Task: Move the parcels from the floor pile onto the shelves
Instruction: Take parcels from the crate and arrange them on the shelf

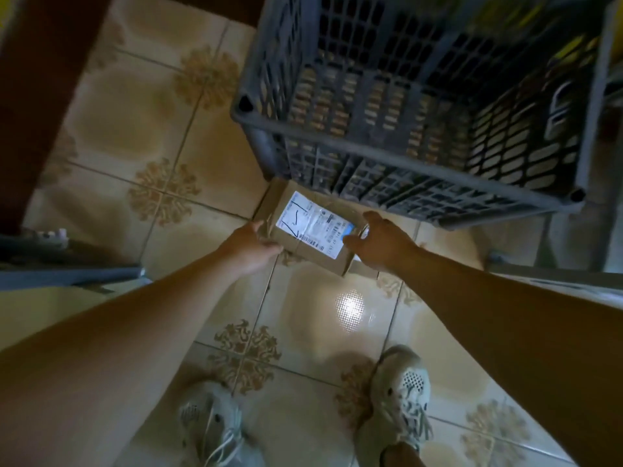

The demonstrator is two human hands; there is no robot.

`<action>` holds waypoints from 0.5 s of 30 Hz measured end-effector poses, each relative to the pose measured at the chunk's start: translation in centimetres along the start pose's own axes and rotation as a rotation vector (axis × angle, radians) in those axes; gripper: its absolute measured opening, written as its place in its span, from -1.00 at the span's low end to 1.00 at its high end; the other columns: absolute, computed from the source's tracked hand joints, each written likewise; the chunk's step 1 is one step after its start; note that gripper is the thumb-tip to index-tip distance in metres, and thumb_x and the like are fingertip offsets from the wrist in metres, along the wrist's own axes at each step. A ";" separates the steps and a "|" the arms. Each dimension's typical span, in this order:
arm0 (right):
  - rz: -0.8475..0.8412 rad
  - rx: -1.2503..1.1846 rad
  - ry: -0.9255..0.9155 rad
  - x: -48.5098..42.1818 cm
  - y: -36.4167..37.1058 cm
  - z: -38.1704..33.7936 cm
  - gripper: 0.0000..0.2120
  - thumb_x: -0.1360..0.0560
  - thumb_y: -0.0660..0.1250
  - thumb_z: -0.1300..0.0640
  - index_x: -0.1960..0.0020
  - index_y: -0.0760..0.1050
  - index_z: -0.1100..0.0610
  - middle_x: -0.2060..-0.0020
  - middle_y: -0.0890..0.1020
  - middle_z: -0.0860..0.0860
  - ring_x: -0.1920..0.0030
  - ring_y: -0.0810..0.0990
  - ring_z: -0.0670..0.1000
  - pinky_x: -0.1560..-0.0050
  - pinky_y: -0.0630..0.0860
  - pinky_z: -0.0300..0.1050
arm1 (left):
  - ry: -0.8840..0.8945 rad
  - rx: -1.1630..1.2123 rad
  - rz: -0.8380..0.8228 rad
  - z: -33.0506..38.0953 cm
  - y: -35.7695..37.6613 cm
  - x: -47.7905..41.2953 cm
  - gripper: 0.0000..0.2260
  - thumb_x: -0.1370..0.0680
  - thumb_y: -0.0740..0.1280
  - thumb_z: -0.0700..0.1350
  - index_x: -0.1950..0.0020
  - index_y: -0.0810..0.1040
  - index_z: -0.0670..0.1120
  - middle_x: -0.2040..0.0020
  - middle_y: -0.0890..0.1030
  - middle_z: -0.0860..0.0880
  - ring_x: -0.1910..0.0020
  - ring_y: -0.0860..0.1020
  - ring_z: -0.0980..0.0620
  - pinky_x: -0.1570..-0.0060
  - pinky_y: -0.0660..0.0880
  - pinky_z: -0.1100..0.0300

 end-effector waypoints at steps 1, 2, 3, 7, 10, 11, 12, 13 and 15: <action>0.014 -0.004 -0.009 -1.7 0.8 0.2 -0.29 -0.57 0.27 -0.14 -0.59 0.05 0.07 -0.50 0.24 0.18 -0.43 0.32 0.21 -0.36 0.37 0.03 | 0.003 0.054 0.012 -0.1 0.7 -1.2 -0.33 -0.54 0.38 -0.03 -0.57 0.14 -0.02 -0.45 0.39 -0.08 -0.33 0.43 -0.07 -0.14 0.38 0.21; 0.027 -0.012 -0.020 -3.1 1.5 0.5 -0.26 -0.56 0.28 -0.15 -0.59 0.03 0.03 -0.53 0.18 0.15 -0.45 0.28 0.21 -0.36 0.36 0.02 | 0.008 0.111 0.024 -0.4 1.3 -2.4 -0.32 -0.53 0.39 -0.05 -0.57 0.14 0.01 -0.44 0.39 -0.05 -0.34 0.43 -0.07 -0.21 0.38 0.19; 0.037 -0.025 -0.028 -4.3 2.0 0.8 -0.25 -0.54 0.30 -0.15 -0.59 0.03 0.00 -0.55 0.13 0.12 -0.47 0.25 0.20 -0.36 0.35 0.01 | 0.019 0.166 0.037 -0.5 1.8 -3.5 -0.32 -0.52 0.40 -0.08 -0.56 0.15 0.02 -0.43 0.41 -0.03 -0.33 0.44 -0.07 -0.26 0.39 0.16; 0.116 -0.125 -0.036 -5.8 3.1 2.2 -0.54 -0.52 0.37 -0.04 -0.36 0.35 0.05 -0.35 0.43 0.13 -0.28 0.48 0.19 -0.23 0.48 0.01 | -0.040 0.396 -0.015 -0.7 3.6 -5.4 -0.67 -0.55 0.35 -0.18 -0.29 0.43 0.03 -0.25 0.56 -0.03 -0.06 0.56 -0.01 -0.05 0.56 0.02; 0.182 -0.296 -0.001 -4.2 3.6 2.8 -0.86 -0.55 0.34 0.01 -0.05 0.42 -0.01 -0.08 0.60 0.08 -0.03 0.57 0.14 -0.08 0.56 0.05 | -0.108 0.672 -0.017 -0.4 4.2 -5.1 -0.71 -0.57 0.32 -0.24 -0.20 0.38 0.05 -0.17 0.56 -0.02 -0.06 0.56 -0.05 0.14 0.55 0.09; 0.195 -0.328 -0.003 -3.6 3.9 3.0 -0.89 -0.56 0.33 0.01 -0.01 0.42 -0.01 -0.02 0.60 0.05 0.00 0.57 0.12 -0.04 0.56 0.04 | -0.102 0.735 -0.001 -0.7 4.3 -5.0 -0.64 -0.56 0.34 -0.25 -0.28 0.37 0.04 -0.19 0.57 -0.02 -0.11 0.56 -0.07 0.13 0.56 0.08; 0.203 -0.358 -0.006 -2.9 4.2 3.0 -0.91 -0.57 0.32 0.01 0.00 0.42 -0.01 0.02 0.60 0.02 0.02 0.57 0.11 -0.01 0.56 0.03 | -0.090 0.781 0.013 -1.1 4.4 -4.8 -0.54 -0.54 0.36 -0.26 -0.38 0.32 0.03 -0.20 0.58 -0.03 -0.13 0.57 -0.08 0.11 0.57 0.07; 0.203 -0.392 -0.007 -2.3 4.6 3.0 -0.92 -0.58 0.31 0.01 0.01 0.43 -0.01 0.04 0.60 -0.01 0.05 0.58 0.09 0.02 0.57 0.01 | -0.083 0.812 0.021 -1.6 4.5 -4.4 -0.45 -0.52 0.39 -0.26 -0.43 0.27 0.03 -0.19 0.59 -0.02 -0.12 0.59 -0.07 0.08 0.58 0.04; 0.182 -0.481 0.005 -1.5 5.3 2.8 -0.93 -0.59 0.31 0.01 0.03 0.46 -0.01 0.08 0.61 -0.03 0.10 0.58 0.04 0.10 0.57 -0.04 | -0.094 0.818 0.020 -3.1 4.9 -3.6 -0.48 -0.49 0.43 -0.23 -0.40 0.34 -0.01 -0.16 0.61 -0.01 -0.09 0.61 -0.04 0.03 0.57 0.04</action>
Point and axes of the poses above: each hand's wrist, its own x-axis away from the middle knuckle, its own y-axis out of the palm, z = x × y, the point moved 1 cm from there along -x, towards the middle knuckle
